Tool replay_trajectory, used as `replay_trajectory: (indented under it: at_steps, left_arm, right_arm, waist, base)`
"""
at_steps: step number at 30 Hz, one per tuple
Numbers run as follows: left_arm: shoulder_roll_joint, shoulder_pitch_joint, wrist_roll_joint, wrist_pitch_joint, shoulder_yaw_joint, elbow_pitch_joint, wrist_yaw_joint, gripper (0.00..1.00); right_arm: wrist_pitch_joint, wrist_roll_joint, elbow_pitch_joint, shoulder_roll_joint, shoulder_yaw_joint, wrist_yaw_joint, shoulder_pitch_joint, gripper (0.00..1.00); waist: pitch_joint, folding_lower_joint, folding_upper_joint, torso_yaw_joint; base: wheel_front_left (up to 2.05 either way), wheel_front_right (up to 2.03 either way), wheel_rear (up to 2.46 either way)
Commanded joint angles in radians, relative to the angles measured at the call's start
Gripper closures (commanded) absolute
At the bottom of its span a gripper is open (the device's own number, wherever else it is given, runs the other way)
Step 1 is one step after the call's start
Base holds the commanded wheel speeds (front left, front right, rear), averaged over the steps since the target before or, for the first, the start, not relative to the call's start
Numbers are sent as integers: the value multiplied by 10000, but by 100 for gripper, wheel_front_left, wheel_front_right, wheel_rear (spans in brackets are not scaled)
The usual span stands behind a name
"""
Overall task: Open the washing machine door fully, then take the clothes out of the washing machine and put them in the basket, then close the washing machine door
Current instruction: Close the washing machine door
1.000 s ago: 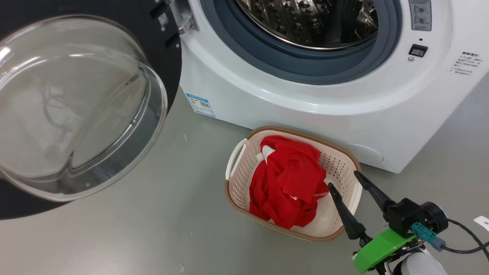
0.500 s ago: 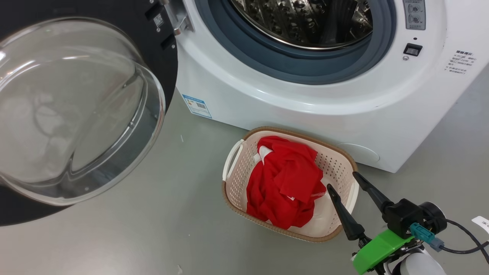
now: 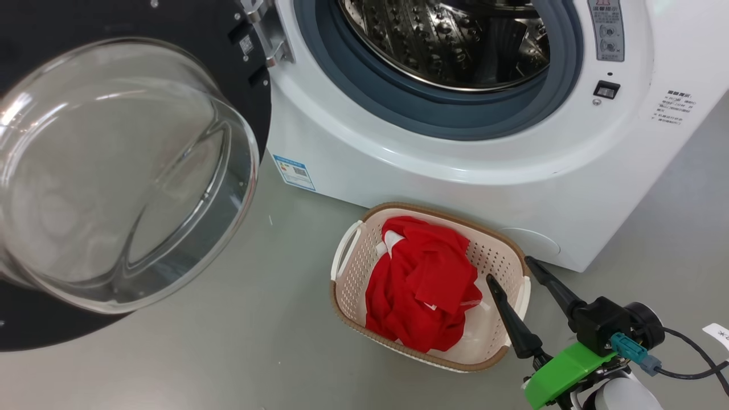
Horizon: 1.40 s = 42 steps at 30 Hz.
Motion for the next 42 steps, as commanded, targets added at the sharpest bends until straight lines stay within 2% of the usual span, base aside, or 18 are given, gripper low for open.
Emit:
replay_trajectory:
  at_steps: [1,26,42]
  left_arm:
    - [528,243,-51,259,84,-358,-134,100]
    - [534,1758,-739,1541,-192,-3192,-141,100]
    - [394,2995,-1164,2194,-260,-5725,-141,100]
  right_arm:
    - [-65,55,-266,64,147,62,43,0]
    - [-65,144,-406,187,-16,62,391,0]
    - [-65,147,-633,296,-486,62,897,0]
  waist:
    - [-56,0,-1,17]
    - [-725,0,-1,-144]
    - [-1114,0,-1,-430]
  base:
    - [0,0,0]
    - [0,0,0]
    - [0,0,0]
